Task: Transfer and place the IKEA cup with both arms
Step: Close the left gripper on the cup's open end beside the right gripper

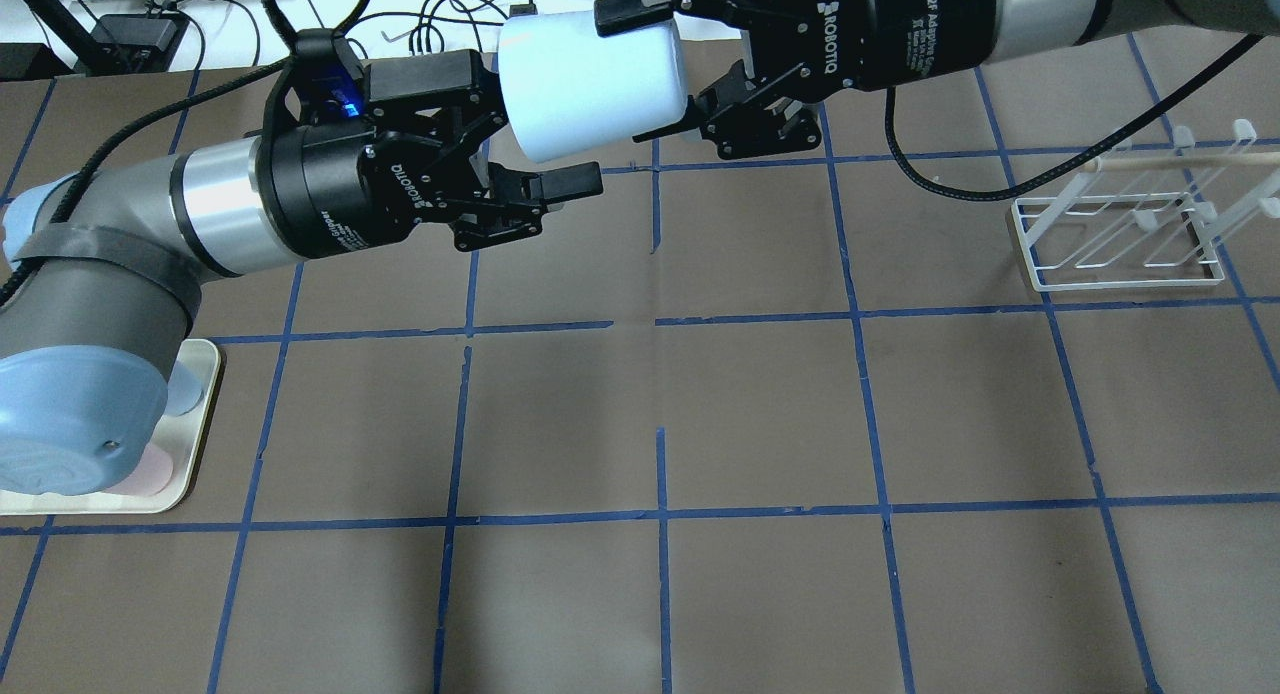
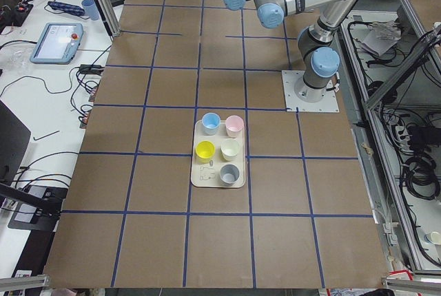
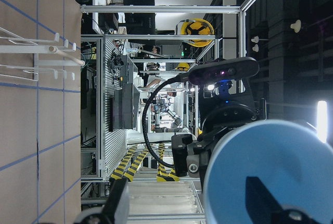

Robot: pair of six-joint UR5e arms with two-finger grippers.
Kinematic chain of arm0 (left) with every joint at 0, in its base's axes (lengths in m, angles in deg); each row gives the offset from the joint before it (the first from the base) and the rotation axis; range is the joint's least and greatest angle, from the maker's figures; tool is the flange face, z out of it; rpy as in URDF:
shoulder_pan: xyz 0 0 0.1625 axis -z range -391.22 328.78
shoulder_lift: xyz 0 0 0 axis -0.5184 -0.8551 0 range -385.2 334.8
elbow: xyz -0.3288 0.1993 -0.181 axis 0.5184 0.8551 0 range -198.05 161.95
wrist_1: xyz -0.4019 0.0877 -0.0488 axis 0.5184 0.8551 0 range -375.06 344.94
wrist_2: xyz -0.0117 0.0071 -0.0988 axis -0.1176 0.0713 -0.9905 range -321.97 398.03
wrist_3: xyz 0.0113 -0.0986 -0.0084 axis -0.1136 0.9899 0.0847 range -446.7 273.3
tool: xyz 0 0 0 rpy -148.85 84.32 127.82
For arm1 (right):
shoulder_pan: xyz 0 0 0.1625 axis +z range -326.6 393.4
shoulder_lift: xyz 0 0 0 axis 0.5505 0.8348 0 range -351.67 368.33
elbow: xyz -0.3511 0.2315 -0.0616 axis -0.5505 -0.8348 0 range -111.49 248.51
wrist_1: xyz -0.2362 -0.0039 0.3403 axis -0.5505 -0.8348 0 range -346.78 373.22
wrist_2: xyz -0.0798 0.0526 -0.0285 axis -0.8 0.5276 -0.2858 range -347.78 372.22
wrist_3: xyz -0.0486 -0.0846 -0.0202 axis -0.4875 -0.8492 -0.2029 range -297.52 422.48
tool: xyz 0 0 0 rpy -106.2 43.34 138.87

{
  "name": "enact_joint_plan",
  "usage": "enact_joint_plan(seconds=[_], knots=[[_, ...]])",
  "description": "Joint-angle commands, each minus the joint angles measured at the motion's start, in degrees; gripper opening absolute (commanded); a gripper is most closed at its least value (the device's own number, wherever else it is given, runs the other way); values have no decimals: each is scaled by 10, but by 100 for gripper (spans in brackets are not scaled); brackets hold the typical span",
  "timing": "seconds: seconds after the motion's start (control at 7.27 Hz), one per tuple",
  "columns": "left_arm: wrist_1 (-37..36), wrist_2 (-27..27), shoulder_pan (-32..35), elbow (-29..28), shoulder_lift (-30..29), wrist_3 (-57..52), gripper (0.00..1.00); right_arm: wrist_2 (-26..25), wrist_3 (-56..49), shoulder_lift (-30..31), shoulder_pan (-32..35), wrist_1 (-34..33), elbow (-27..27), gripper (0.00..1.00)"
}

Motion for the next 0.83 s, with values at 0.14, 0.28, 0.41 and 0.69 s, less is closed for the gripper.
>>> enact_joint_plan(seconds=[0.14, 0.28, 0.41, 0.69], knots=[[-1, -26, -1, -1, 1, 4, 76, 0, 1, 1, 0, -1, -2, 39], [-9, -26, -2, 1, 0, 4, 69, 0, 1, 1, 0, -1, -2, 39], [-13, -26, -2, 1, -2, 4, 66, 0, 1, 2, 0, -1, -2, 39], [-13, -27, -3, -2, 0, 9, 55, 0, 1, 2, 0, -1, -2, 41]])
